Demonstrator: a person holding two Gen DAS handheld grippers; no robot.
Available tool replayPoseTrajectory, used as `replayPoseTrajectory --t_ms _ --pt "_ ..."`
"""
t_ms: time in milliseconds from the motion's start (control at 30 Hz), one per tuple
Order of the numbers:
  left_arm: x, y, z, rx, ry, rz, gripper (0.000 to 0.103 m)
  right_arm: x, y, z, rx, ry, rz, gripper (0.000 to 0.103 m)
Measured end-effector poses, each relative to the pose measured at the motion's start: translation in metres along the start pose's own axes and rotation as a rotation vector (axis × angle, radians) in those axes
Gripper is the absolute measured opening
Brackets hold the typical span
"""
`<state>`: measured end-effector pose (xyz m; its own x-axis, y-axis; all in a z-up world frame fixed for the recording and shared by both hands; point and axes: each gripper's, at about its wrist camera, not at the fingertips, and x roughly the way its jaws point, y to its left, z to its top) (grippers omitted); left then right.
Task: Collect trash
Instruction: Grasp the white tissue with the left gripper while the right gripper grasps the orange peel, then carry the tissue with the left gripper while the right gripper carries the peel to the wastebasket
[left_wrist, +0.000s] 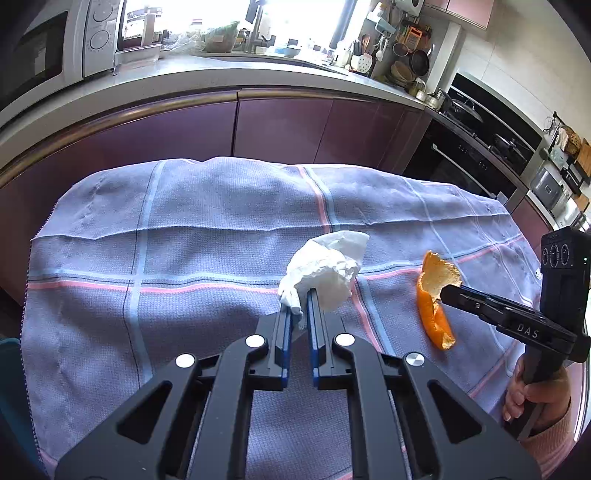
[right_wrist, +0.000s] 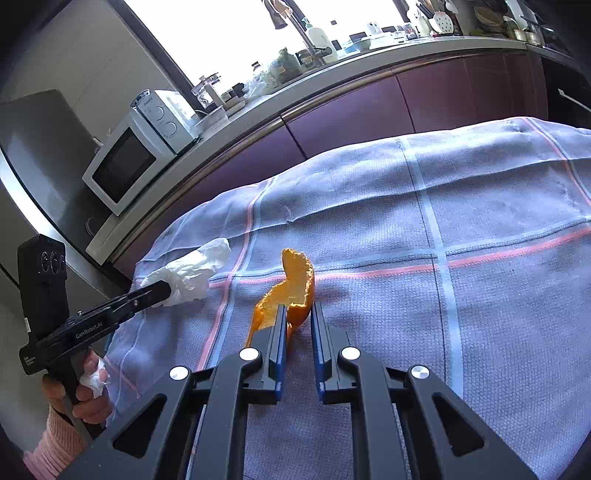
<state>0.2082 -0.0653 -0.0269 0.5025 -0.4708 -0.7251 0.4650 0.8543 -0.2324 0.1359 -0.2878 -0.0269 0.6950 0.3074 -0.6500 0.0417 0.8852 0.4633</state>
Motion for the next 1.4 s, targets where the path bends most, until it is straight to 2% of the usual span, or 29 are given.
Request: replayPoseTrajectory --t_ms 300,467,900,1400 --pt "-0.045 0.001 -0.018 0.005 -0.070 -0.005 0.008 -0.014 0.012 -0.003 -0.024 -0.021 0.047 0.009" --pt "-0.069 0.005 -0.030 -0.006 -0.109 0.024 0.008 -0.022 0.018 -0.005 -0.044 -0.031 0.068 0.007" --pt "-0.116 0.023 -0.064 -0.053 -0.155 0.026 0.008 -0.035 0.040 -0.013 -0.088 -0.041 0.109 0.005" --pt "-0.158 0.041 -0.094 -0.075 -0.196 0.077 0.008 -0.037 0.084 -0.022 -0.148 -0.027 0.209 0.005"
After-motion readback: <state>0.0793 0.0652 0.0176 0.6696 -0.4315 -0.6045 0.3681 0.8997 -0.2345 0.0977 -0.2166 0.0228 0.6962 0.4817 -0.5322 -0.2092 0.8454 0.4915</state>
